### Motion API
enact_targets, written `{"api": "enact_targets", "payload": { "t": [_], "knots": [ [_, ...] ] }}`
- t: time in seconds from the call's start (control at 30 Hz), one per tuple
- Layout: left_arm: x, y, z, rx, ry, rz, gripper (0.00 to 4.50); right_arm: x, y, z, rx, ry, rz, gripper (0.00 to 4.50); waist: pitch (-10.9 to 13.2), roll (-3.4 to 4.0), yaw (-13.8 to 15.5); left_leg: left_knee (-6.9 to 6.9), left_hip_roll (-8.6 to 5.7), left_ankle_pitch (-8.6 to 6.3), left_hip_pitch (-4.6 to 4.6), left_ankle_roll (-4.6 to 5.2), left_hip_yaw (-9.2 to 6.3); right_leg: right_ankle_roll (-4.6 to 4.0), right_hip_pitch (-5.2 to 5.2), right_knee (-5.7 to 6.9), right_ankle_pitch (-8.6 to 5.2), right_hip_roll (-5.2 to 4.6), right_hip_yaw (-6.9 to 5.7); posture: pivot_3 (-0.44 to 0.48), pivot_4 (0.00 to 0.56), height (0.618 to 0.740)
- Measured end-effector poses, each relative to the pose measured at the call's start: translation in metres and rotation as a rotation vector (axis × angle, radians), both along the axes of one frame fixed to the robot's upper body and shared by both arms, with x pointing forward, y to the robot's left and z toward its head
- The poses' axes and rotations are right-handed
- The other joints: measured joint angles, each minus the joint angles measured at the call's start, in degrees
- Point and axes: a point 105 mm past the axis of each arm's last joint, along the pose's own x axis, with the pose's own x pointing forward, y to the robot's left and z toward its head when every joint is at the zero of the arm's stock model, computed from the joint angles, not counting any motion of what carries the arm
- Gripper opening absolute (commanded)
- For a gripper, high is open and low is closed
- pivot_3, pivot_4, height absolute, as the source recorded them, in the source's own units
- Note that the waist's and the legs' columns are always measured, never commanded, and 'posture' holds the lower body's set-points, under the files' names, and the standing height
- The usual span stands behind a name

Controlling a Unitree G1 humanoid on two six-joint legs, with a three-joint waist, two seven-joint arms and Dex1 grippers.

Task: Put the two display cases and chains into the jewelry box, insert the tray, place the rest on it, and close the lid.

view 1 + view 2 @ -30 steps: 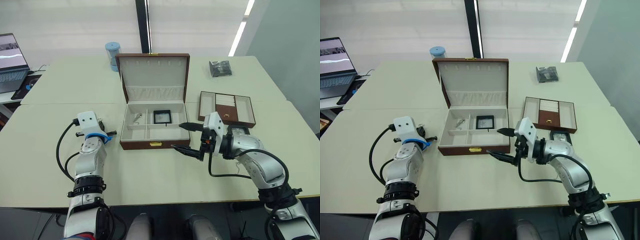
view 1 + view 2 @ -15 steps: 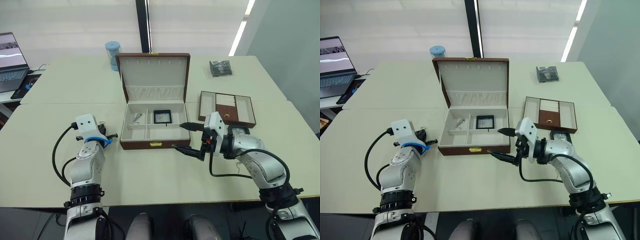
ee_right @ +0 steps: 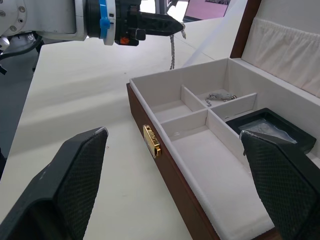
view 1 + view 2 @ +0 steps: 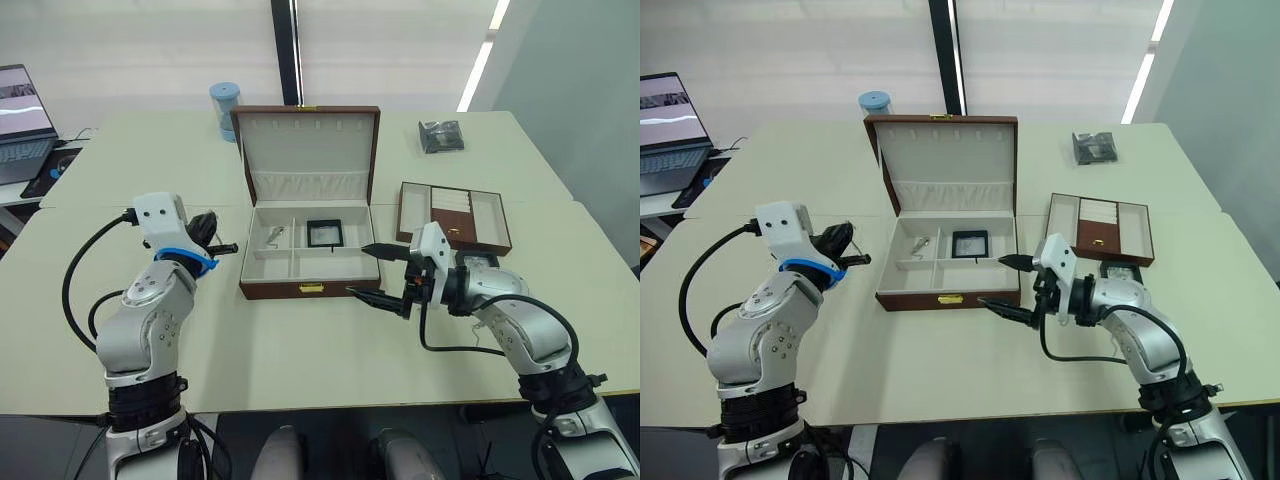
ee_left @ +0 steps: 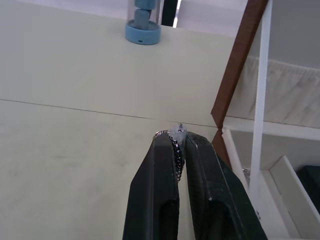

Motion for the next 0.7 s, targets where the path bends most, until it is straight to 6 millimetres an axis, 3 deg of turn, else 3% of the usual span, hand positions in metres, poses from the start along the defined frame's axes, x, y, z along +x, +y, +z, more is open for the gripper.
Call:
{"api": "enact_targets", "payload": {
  "t": [0.2, 0.47, 0.7],
  "knots": [
    [-0.007, -0.014, 0.033, 0.057, -0.056, -0.184, 0.03, 0.005, -0.008, 0.003, 0.009, -0.010, -0.031, 4.50, 0.0, -0.01, 0.0, -0.03, 0.00, 0.01, 0.00, -0.01, 0.00, 0.00, 0.00, -0.02, 0.00, 0.01, 0.01, 0.000, 0.150, 0.740],
    [-0.033, -0.057, 0.068, 0.179, -0.088, -0.634, 0.03, 0.005, -0.011, -0.002, 0.019, -0.008, -0.067, 4.50, 0.0, 0.02, 0.0, -0.06, 0.00, 0.04, 0.01, -0.08, 0.02, 0.00, -0.02, -0.04, -0.01, 0.02, 0.03, 0.000, 0.150, 0.740],
    [-0.032, -0.059, 0.057, 0.274, -0.010, -0.810, 0.03, -0.004, -0.020, 0.005, 0.035, -0.040, -0.093, 4.50, 0.1, 0.06, 0.0, -0.08, 0.00, 0.02, 0.00, -0.03, 0.02, 0.00, -0.06, -0.06, -0.01, 0.04, 0.04, 0.000, 0.150, 0.740]
  ]
}}
